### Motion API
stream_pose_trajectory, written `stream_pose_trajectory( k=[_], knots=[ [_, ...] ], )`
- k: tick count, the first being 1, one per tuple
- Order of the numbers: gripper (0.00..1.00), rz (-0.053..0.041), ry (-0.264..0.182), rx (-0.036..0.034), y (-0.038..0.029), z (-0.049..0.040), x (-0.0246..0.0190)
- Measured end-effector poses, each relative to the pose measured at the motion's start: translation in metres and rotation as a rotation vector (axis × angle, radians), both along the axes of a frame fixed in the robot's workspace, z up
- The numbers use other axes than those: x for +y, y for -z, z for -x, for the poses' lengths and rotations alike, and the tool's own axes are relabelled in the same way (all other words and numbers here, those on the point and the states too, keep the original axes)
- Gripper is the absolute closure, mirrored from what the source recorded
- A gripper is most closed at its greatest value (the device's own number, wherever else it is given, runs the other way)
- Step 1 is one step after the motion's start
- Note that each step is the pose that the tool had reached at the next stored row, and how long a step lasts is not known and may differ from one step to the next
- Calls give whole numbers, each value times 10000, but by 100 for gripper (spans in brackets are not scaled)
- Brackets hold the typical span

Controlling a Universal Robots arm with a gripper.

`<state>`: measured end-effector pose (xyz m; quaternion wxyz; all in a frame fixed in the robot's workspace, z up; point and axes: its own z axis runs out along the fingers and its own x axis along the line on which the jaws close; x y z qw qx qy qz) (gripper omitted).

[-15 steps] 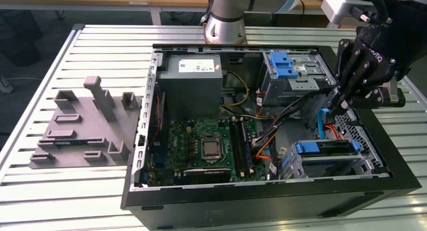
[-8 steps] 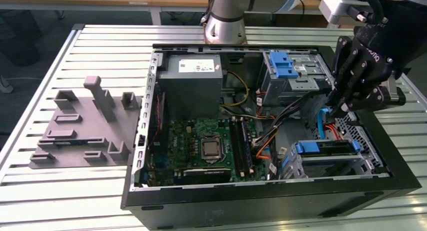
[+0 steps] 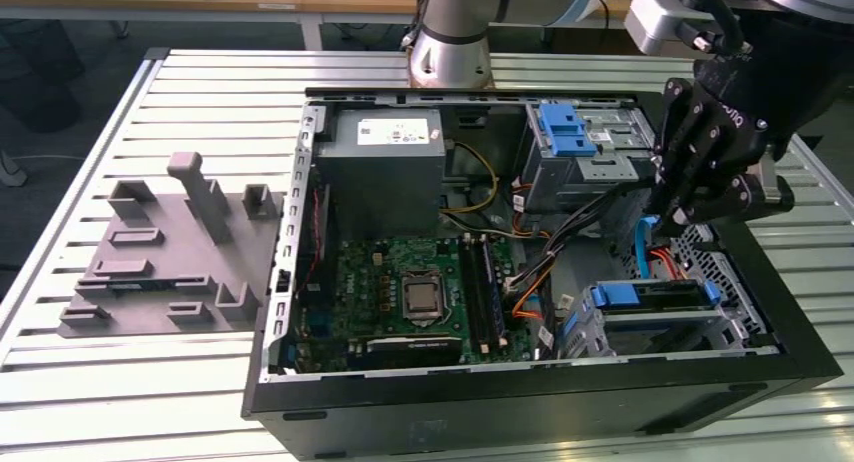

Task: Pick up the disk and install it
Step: 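Insert the second disk wire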

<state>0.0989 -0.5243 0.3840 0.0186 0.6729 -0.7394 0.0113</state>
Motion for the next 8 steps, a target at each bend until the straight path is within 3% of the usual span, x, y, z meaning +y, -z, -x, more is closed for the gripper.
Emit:
stream_pose_trajectory(
  k=[8],
  knots=[
    [69,344,-1,-62,91,4,12]
  ],
)
